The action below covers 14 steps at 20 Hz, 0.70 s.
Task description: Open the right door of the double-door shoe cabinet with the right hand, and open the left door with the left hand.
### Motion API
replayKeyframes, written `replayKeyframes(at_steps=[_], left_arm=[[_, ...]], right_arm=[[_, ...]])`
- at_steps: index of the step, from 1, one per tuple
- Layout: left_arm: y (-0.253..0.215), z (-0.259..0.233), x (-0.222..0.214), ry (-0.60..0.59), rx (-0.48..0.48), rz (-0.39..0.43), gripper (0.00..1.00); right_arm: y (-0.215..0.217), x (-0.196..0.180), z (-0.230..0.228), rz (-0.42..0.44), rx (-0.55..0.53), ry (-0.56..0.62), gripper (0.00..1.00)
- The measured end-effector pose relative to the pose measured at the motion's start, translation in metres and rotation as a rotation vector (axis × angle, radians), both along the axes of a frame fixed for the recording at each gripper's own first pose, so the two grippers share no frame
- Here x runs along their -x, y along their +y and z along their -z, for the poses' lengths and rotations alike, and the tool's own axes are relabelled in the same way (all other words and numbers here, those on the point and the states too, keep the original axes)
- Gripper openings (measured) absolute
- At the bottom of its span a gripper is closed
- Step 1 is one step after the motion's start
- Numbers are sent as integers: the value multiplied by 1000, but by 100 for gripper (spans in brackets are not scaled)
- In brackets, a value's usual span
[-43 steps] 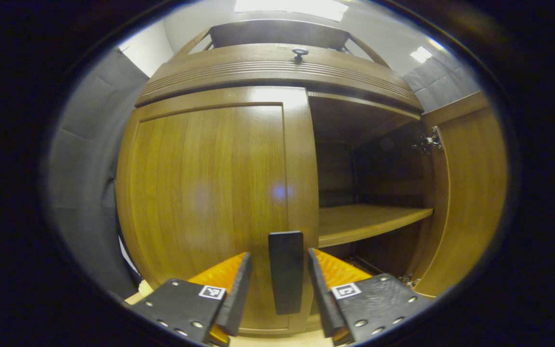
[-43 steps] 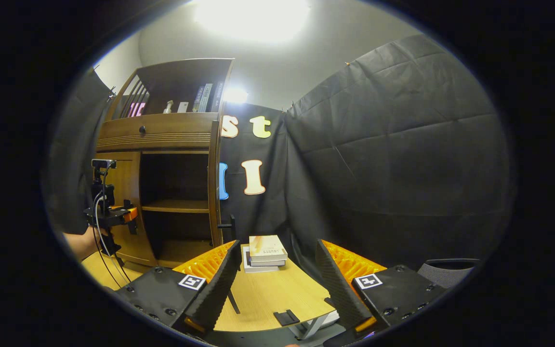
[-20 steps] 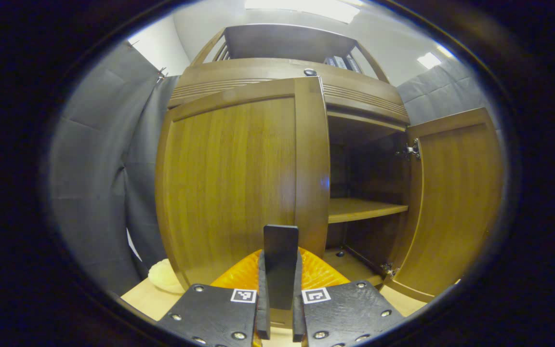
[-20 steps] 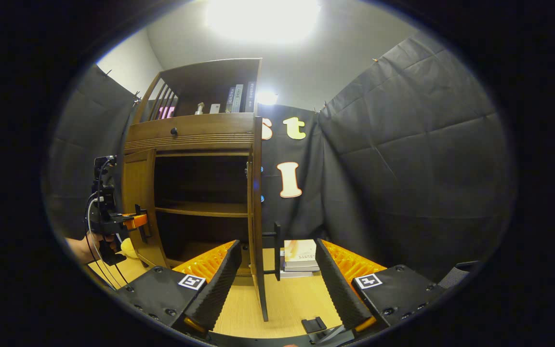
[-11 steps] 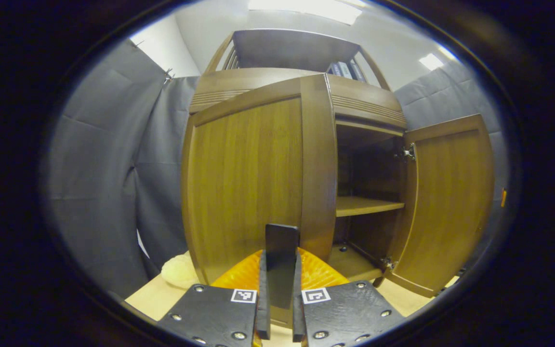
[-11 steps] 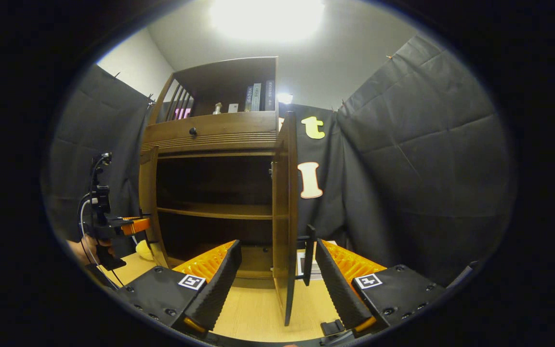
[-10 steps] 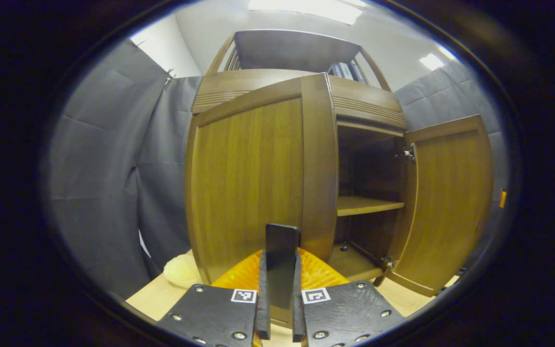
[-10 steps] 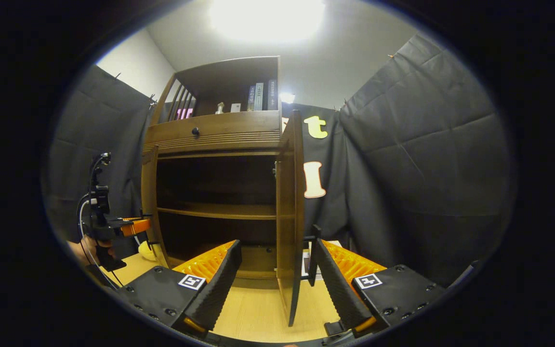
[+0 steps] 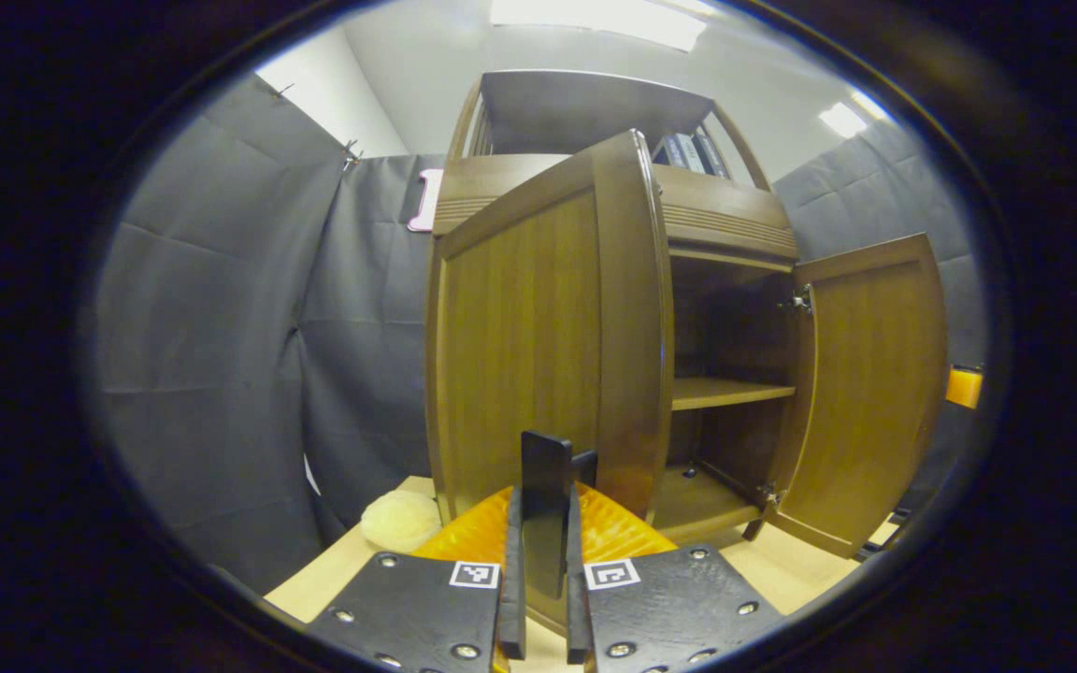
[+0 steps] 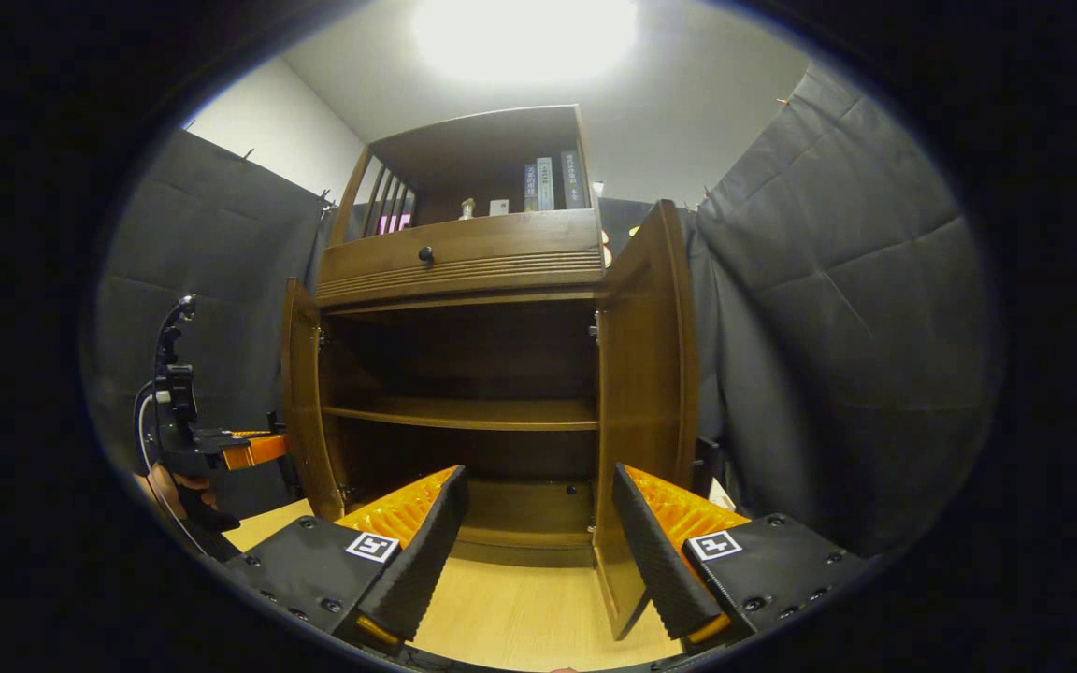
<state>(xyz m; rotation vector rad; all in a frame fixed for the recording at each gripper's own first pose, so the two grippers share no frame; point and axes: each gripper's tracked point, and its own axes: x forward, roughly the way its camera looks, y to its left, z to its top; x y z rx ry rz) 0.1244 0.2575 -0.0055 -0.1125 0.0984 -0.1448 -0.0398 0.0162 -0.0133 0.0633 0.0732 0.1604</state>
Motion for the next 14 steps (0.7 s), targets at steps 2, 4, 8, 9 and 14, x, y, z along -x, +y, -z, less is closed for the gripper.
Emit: replayKeyframes(at_steps=[2, 4, 8, 9, 14], left_arm=[[14, -1, 6, -1, -1, -16, 21], [27, 0, 9, -4, -9, -33, 21], [58, 10, 11, 21, -26, -65, 20], [65, 14, 13, 29, -22, -68, 15], [105, 16, 22, 9, -49, -102, 17]], right_arm=[[14, -2, -1, -26, -9, -4, 96], [29, -5, -2, -51, -9, -9, 96], [53, -9, -5, -88, -3, -14, 97], [59, -12, -5, -94, -5, -14, 97], [84, -15, -2, -101, -5, -7, 96]])
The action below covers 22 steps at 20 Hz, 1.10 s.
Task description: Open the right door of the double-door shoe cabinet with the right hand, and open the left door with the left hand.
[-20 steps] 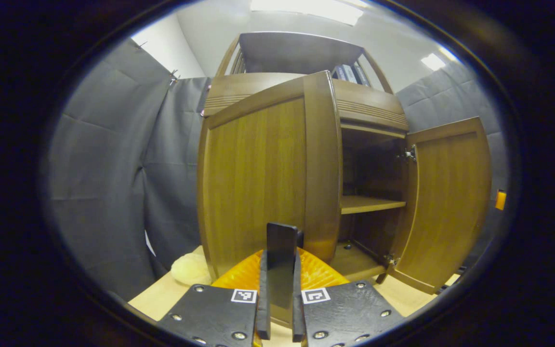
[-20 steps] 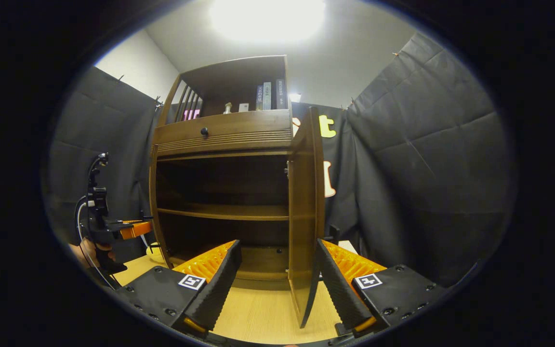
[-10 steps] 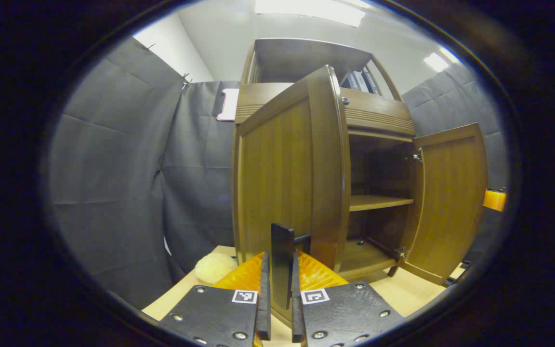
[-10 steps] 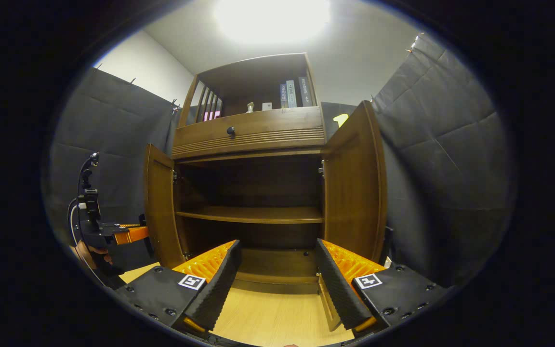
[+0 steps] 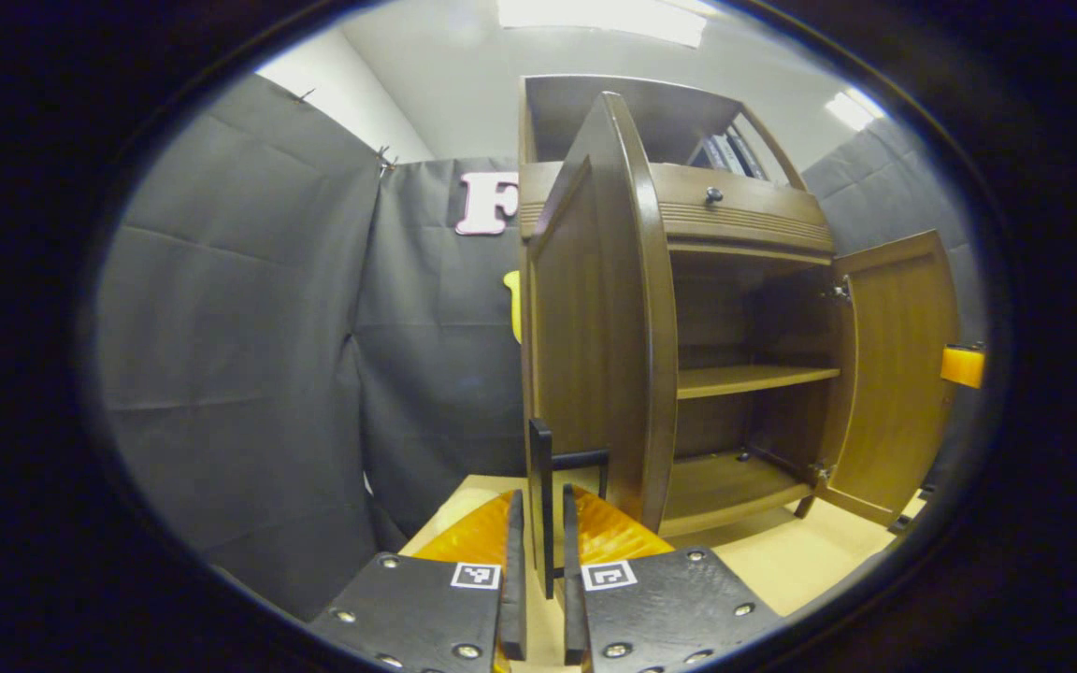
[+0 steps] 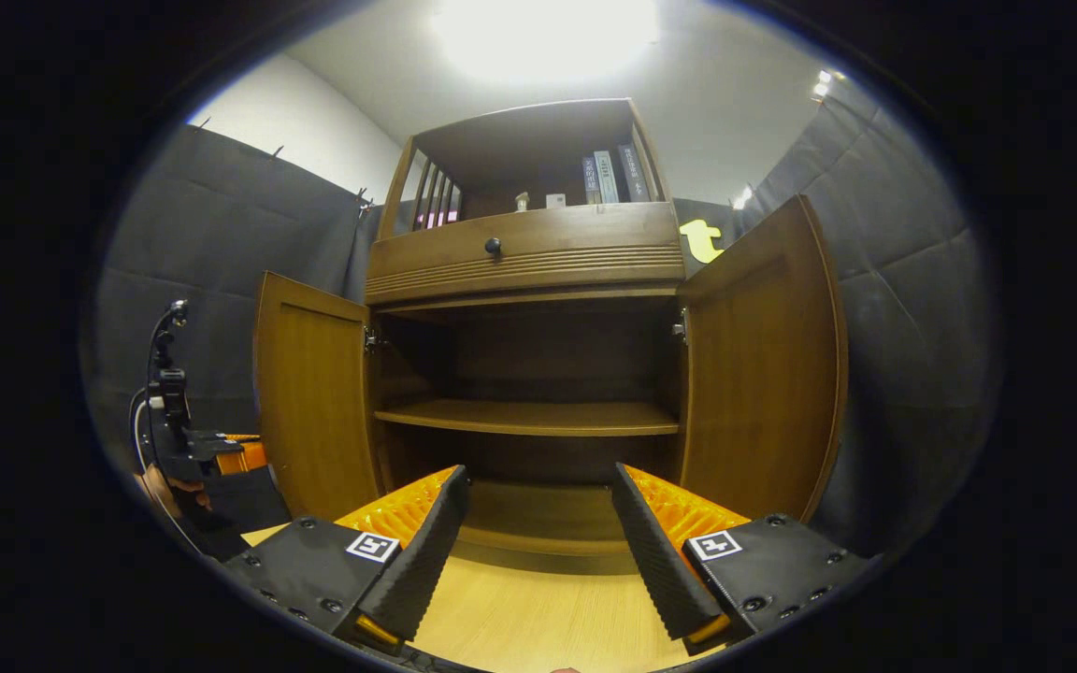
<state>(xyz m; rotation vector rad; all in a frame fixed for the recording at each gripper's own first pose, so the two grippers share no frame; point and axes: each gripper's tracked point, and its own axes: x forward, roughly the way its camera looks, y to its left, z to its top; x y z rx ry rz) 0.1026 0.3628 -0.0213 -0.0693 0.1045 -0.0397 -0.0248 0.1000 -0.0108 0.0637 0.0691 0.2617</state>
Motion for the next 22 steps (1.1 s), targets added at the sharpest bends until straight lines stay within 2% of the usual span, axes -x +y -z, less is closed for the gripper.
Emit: replayKeyframes(at_steps=[3, 4, 5, 6, 7, 8, 9, 11, 13, 14, 15, 16, 17, 18, 20, 21, 22], left_arm=[[24, 0, 9, -13, -13, -25, 18], [32, 0, 12, -19, -18, -33, 19], [39, -3, 16, -25, -23, -41, 19], [47, -6, 19, -31, -28, -54, 19], [55, -9, 25, -36, -34, -72, 19], [63, -11, 30, -40, -36, -92, 19], [73, -16, 36, -48, -39, -120, 19], [85, -26, 47, -62, -36, -144, 19], [84, -36, 61, -73, -31, -153, 19], [82, -46, 70, -84, -28, -152, 19], [75, -52, 79, -95, -25, -143, 19], [67, -64, 86, -103, -25, -132, 19], [58, -73, 92, -111, -27, -122, 19], [46, -81, 99, -118, -26, -113, 19], [26, -91, 111, -124, -17, -89, 19], [15, -96, 116, -128, -11, -75, 19], [5, -100, 122, -131, -9, -64, 19]], right_arm=[[12, -3, 4, 9, -2, 7, 97], [16, -4, 3, 15, 1, 3, 92], [18, -4, 2, 22, 5, -1, 92], [19, -3, 0, 28, 4, -6, 96], [20, -2, -1, 30, 0, -12, 96], [21, -2, -3, 31, -4, -14, 92], [22, -1, -4, 30, -5, -15, 96], [19, 0, -9, 31, -6, -24, 96], [16, 3, -16, 28, -8, -29, 96], [11, 5, -21, 36, -3, -41, 92], [5, 7, -25, 49, 1, -47, 92], [-1, 11, -28, 59, 1, -46, 96], [-4, 16, -31, 60, 0, -46, 92], [-9, 21, -34, 65, 2, -49, 96], [-22, 32, -39, 85, 15, -56, 96], [-29, 38, -43, 94, 18, -60, 92], [-33, 41, -46, 99, 15, -64, 96]])
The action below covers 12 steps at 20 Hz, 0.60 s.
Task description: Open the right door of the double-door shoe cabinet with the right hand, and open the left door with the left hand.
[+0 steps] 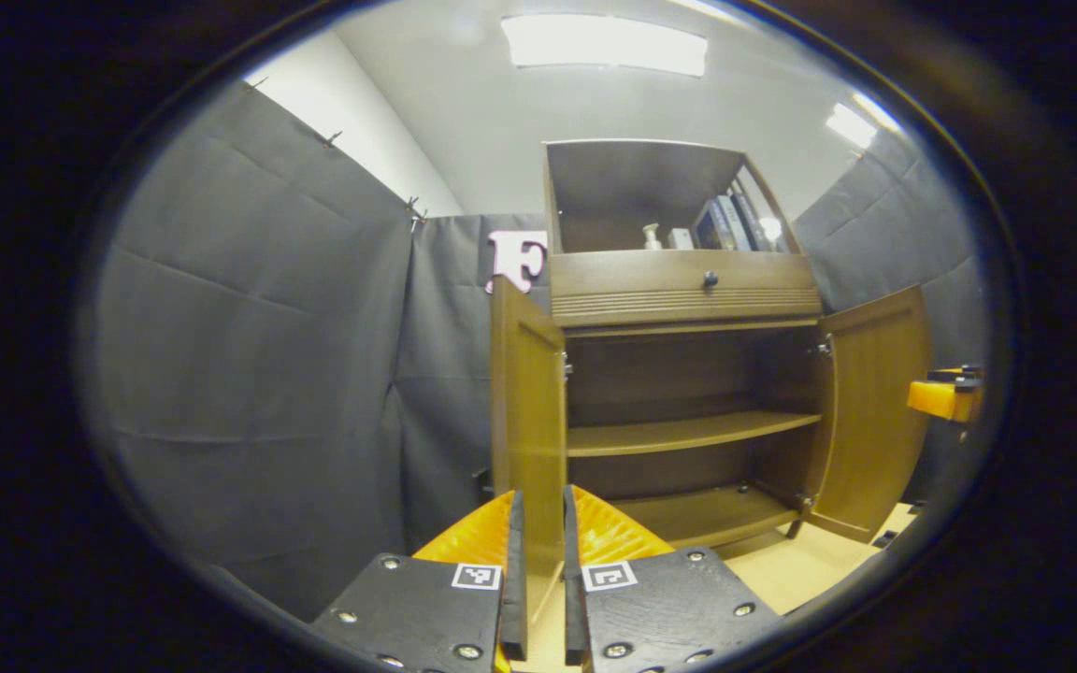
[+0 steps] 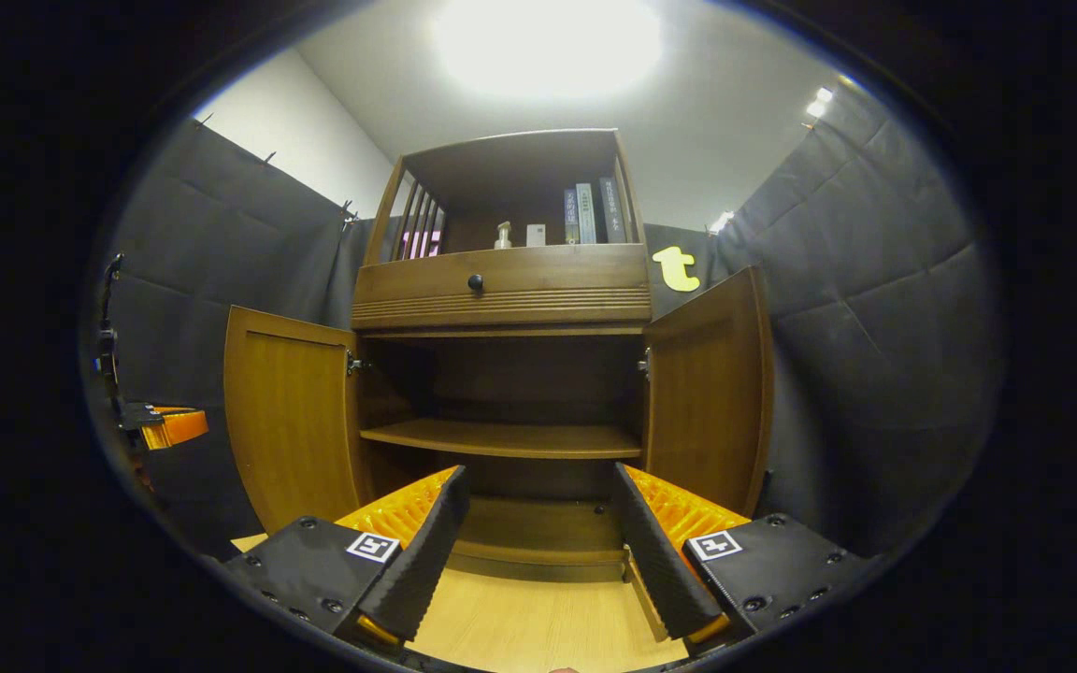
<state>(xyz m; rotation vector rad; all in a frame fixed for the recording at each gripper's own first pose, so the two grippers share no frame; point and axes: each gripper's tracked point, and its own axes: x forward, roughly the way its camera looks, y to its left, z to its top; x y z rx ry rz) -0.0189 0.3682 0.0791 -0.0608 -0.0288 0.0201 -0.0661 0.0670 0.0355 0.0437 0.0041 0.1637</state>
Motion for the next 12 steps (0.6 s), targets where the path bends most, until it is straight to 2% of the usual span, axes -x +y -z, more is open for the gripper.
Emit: replayKeyframes(at_steps=[4, 5, 7, 8, 11, 12], left_arm=[[-33, -14, 20, -12, -14, 37, 19], [-40, -15, 26, -14, -15, 42, 19], [-49, -15, 34, -14, -7, 45, 19], [-52, -16, 37, -14, -5, 44, 19], [-56, -18, 46, -10, -14, 29, 19], [-57, -19, 48, -11, -19, 28, 19]], right_arm=[[-16, 20, -8, 22, 14, -15, 96], [-20, 25, -9, 28, 19, -16, 92], [-25, 33, -9, 34, 17, -13, 96], [-27, 36, -9, 36, 14, -12, 92], [-30, 46, -6, 37, 15, 0, 92], [-31, 47, -6, 40, 16, 2, 96]])
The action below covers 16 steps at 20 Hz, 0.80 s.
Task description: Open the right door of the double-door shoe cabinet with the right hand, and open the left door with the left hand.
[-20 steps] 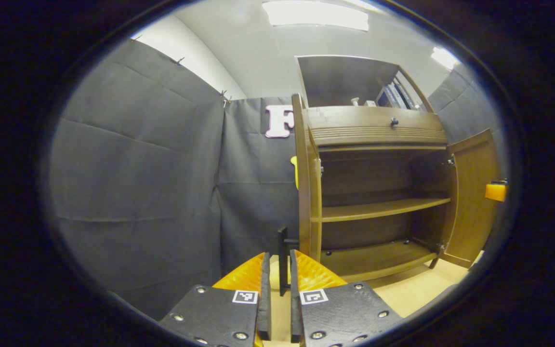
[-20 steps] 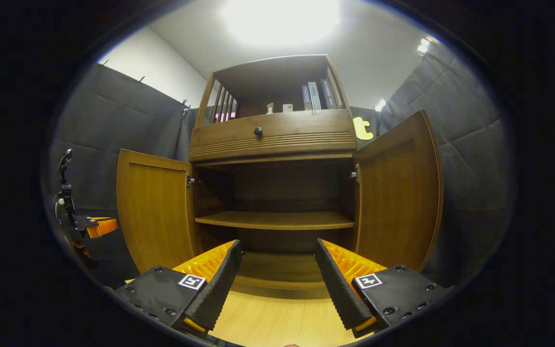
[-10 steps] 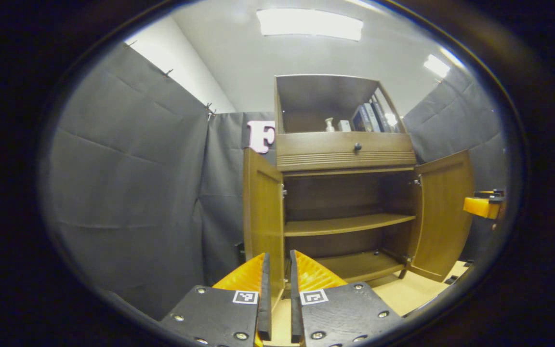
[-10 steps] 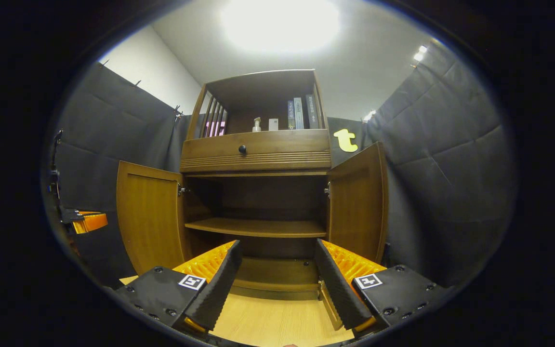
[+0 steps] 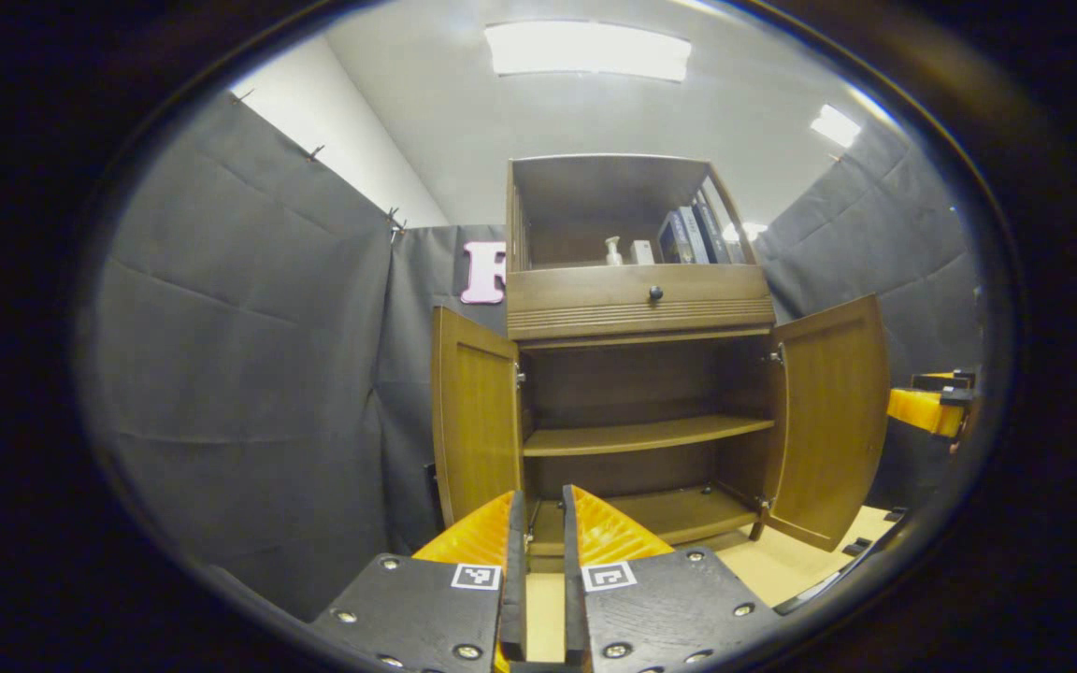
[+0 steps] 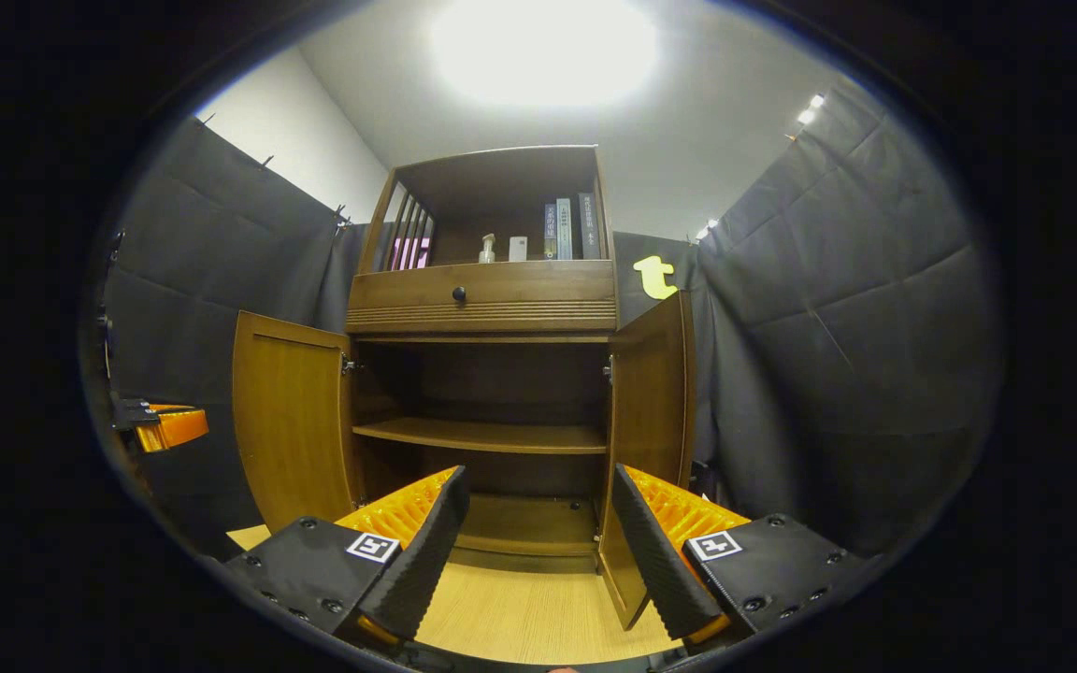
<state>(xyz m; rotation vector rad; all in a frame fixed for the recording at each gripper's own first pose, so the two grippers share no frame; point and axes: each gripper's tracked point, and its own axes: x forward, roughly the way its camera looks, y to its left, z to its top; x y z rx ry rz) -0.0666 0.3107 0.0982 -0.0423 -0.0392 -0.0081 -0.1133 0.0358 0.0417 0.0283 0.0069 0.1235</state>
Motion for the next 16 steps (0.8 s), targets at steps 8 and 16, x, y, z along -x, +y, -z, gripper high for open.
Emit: replayKeyframes(at_steps=[8, 16], left_arm=[[3, -4, 0, -15, -9, -6, 62], [19, 5, -3, 1, 4, -48, 94]], right_arm=[[-3, 4, -1, 12, -26, 5, 96], [-5, 4, -1, 20, -20, 6, 96]])
